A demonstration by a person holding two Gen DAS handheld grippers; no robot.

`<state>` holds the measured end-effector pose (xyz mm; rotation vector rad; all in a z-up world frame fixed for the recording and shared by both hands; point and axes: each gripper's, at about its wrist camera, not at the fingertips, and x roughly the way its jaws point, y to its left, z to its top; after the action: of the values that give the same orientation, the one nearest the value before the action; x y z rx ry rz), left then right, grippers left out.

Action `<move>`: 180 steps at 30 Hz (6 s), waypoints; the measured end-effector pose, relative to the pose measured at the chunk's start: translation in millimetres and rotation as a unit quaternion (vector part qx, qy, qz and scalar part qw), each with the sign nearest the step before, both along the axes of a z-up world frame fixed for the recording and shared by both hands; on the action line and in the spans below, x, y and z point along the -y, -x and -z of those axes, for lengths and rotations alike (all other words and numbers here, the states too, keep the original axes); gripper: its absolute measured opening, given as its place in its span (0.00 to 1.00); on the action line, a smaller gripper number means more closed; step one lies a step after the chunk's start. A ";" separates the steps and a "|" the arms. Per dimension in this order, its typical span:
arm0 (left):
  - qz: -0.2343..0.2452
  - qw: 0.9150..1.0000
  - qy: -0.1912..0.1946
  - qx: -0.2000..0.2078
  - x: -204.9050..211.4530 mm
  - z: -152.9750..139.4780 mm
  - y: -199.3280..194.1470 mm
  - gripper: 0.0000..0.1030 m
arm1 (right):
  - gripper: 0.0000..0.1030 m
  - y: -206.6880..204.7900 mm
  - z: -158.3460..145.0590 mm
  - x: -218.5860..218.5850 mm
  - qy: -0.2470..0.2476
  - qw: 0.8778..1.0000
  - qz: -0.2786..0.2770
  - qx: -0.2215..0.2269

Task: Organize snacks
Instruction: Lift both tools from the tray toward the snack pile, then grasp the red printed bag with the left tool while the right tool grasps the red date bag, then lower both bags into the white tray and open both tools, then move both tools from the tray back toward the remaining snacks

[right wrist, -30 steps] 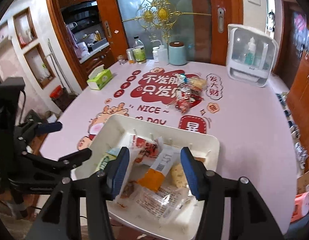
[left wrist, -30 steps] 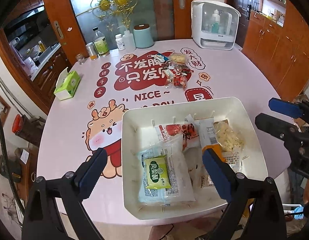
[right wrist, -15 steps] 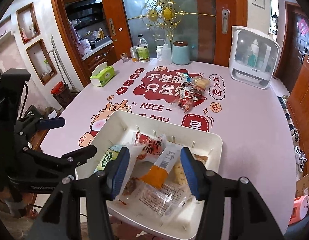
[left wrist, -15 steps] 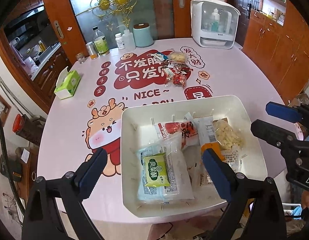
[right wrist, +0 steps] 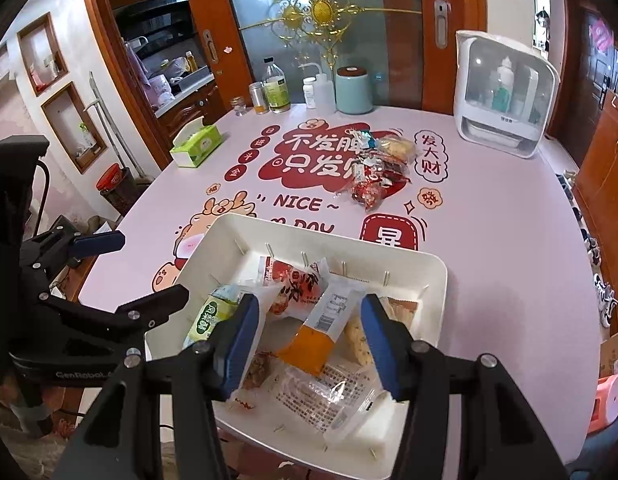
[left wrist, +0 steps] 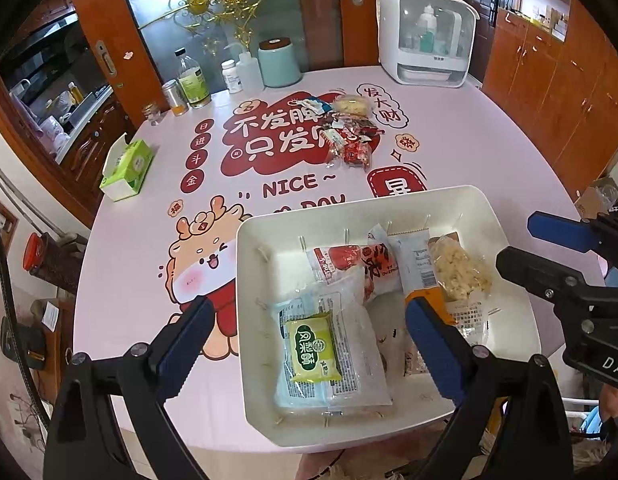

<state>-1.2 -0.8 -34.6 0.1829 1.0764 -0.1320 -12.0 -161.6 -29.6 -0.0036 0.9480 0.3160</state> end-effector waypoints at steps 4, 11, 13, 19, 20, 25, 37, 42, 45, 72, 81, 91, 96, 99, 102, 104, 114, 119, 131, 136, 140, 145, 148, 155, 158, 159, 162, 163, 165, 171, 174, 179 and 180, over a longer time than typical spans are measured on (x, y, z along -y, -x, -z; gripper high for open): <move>0.007 1.000 -0.001 -0.011 0.6 5.1 -13.5 0.93 | 0.52 -8.2 6.6 1.7 -0.002 1.000 0.005 -0.011; 0.026 1.000 -0.003 -0.008 2.6 4.6 -54.0 0.93 | 0.52 -29.7 12.2 6.9 0.001 1.000 0.018 -0.022; 0.034 0.999 -0.005 0.003 4.9 0.8 -73.4 0.93 | 0.52 -41.0 11.8 10.9 0.001 0.999 0.024 -0.023; 0.059 0.998 -0.002 0.022 25.7 0.0 -141.3 0.93 | 0.52 -94.1 4.3 28.3 0.017 0.998 0.052 -0.013; 0.061 0.998 0.000 0.024 30.5 2.5 -154.0 0.93 | 0.52 -108.6 3.4 33.1 0.022 0.998 0.060 -0.009; 0.058 0.998 -0.007 0.007 54.7 37.8 -220.5 0.93 | 0.52 -163.8 13.5 54.9 0.014 0.995 0.091 -0.022; -0.005 0.987 0.053 -0.149 84.3 157.0 -320.3 0.93 | 0.52 -287.0 96.1 107.7 -0.053 0.979 0.162 -0.108; -0.039 0.976 0.078 -0.199 89.8 189.0 -336.9 0.90 | 0.52 -316.3 118.7 112.9 -0.074 0.974 0.168 -0.131; -0.058 0.969 0.092 -0.220 87.7 205.7 -340.2 0.69 | 0.52 -330.9 128.4 110.2 -0.084 0.973 0.164 -0.142; -0.099 0.979 0.111 -0.138 -6.4 163.9 -319.3 0.48 | 0.39 -369.6 169.0 44.6 -0.024 0.978 0.101 -0.179; -0.051 0.988 0.129 -0.073 0.3 77.4 -272.7 0.48 | 0.39 -296.6 91.4 63.9 -0.064 0.988 0.088 -0.113; -0.003 0.988 0.152 -0.013 0.6 -7.8 -165.0 0.48 | 0.40 -174.0 -8.0 58.6 -0.083 0.995 0.059 -0.001; -0.008 0.989 0.144 0.012 -4.7 -29.1 -112.0 0.48 | 0.40 -115.0 -30.5 47.5 -0.082 0.996 0.038 0.026; -0.012 0.991 0.130 0.024 -7.1 -33.4 -80.5 0.49 | 0.40 -83.7 -36.2 45.6 -0.081 0.996 0.029 0.035; -0.018 0.993 0.119 0.022 -8.3 -30.1 -59.3 0.49 | 0.40 -58.5 -35.0 47.3 -0.083 0.995 0.029 0.036; -0.020 0.993 0.117 0.014 -7.7 -25.2 -45.9 0.49 | 0.40 -47.2 -31.6 50.1 -0.081 0.996 0.033 0.035; -0.018 0.995 0.093 -0.012 12.9 2.8 -12.2 0.49 | 0.40 -12.9 -9.6 60.4 -0.067 0.997 0.043 0.002; -0.013 0.996 0.087 -0.009 21.3 3.6 -7.0 0.49 | 0.40 -3.6 -0.9 53.0 -0.061 0.998 0.030 -0.013; -0.004 0.998 0.065 -0.010 30.9 8.5 -2.4 0.55 | 0.41 1.3 14.9 38.1 -0.034 0.999 0.017 -0.033; 0.002 0.999 0.051 0.001 32.1 7.2 0.6 0.95 | 0.69 -1.5 23.0 37.0 -0.029 0.998 0.026 -0.046; 0.000 0.999 0.048 -0.012 30.8 12.0 -1.9 0.95 | 0.72 -2.5 21.9 39.4 -0.021 0.998 0.038 -0.038; -0.007 0.999 0.048 -0.015 27.1 13.3 -3.6 0.95 | 0.72 -4.0 22.4 40.3 -0.028 0.998 0.036 -0.041; -0.007 0.999 0.045 -0.013 28.4 11.7 -5.0 0.95 | 0.72 -4.2 23.5 39.6 -0.031 0.998 0.034 -0.043; 0.001 0.999 0.034 -0.008 37.1 5.6 -7.2 0.95 | 0.72 -6.5 24.3 42.8 -0.039 0.998 0.037 -0.044; 0.006 1.000 0.022 0.003 41.1 -0.6 -8.8 0.95 | 0.72 -7.7 22.3 45.2 -0.043 0.998 0.036 -0.041; 0.008 1.000 0.016 0.007 42.4 -3.4 -9.6 0.95 | 0.72 -7.8 21.1 45.5 -0.044 0.998 0.036 -0.037; 0.018 1.000 -0.008 0.024 45.9 -14.2 -13.5 0.95 | 0.72 -10.3 16.0 47.7 -0.045 0.998 0.035 -0.027; 0.023 0.999 -0.020 0.031 47.5 -18.6 -15.6 0.95 | 0.72 -12.3 14.2 49.3 -0.045 0.998 0.035 -0.025; 0.035 0.998 -0.041 0.044 49.8 -27.5 -21.0 0.95 | 0.72 -15.5 8.9 52.3 -0.048 0.998 0.034 -0.020; 0.077 0.989 -0.094 0.082 46.6 -66.2 -46.2 0.95 | 0.72 -31.2 -17.6 58.4 -0.035 0.999 0.026 0.009; 0.092 0.983 -0.123 0.103 40.5 -88.4 -68.4 0.95 | 0.72 -47.1 -37.1 59.5 -0.029 0.999 0.019 0.022; 0.118 0.977 -0.140 0.110 25.9 -116.3 -120.2 0.95 | 0.72 -85.4 -74.1 56.4 -0.001 0.999 0.019 0.051; 0.124 0.975 -0.146 0.111 24.0 -120.3 -133.6 0.95 | 0.72 -99.0 -85.0 54.1 0.013 0.998 0.022 0.060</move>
<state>132.4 -24.8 85.6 0.5866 0.8424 -0.1732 86.9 -215.7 55.4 -0.0246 0.8312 0.2608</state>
